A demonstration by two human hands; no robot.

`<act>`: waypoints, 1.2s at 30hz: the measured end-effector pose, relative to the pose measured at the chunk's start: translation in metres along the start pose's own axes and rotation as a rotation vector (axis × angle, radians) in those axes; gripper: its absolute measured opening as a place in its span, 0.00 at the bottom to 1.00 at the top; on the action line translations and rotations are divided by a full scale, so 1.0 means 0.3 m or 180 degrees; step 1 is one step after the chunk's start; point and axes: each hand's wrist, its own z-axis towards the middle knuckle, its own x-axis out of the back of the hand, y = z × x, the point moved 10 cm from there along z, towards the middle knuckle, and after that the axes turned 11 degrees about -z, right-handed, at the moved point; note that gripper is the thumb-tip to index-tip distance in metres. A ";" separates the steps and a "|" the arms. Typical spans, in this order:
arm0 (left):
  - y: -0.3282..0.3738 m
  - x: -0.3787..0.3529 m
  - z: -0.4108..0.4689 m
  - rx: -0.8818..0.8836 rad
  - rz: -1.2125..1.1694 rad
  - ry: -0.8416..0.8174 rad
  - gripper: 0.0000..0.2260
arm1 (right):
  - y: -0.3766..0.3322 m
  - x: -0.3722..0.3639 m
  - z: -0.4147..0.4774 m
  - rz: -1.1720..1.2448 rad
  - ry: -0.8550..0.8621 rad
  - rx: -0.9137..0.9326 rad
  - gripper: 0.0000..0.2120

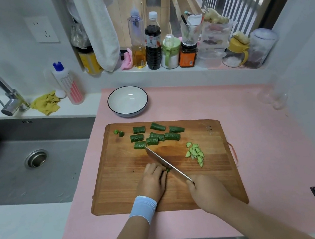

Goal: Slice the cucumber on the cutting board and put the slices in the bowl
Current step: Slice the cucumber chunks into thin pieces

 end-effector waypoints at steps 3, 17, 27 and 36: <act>0.006 0.006 -0.003 -0.0025 -0.0008 0.0026 0.05 | -0.032 -0.002 0.041 0.0106 -0.0048 -0.0058 0.18; -0.006 -0.002 -0.008 0.0000 0.0032 0.0028 0.02 | -0.062 0.024 0.001 -0.0054 0.0280 0.0083 0.12; -0.009 0.002 -0.007 0.0007 -0.0051 0.0023 0.07 | 0.023 0.005 -0.040 -0.0052 0.0083 0.0066 0.14; -0.014 -0.006 -0.007 0.0015 -0.0027 -0.0009 0.06 | -0.042 0.000 0.066 0.0214 -0.0091 -0.0052 0.18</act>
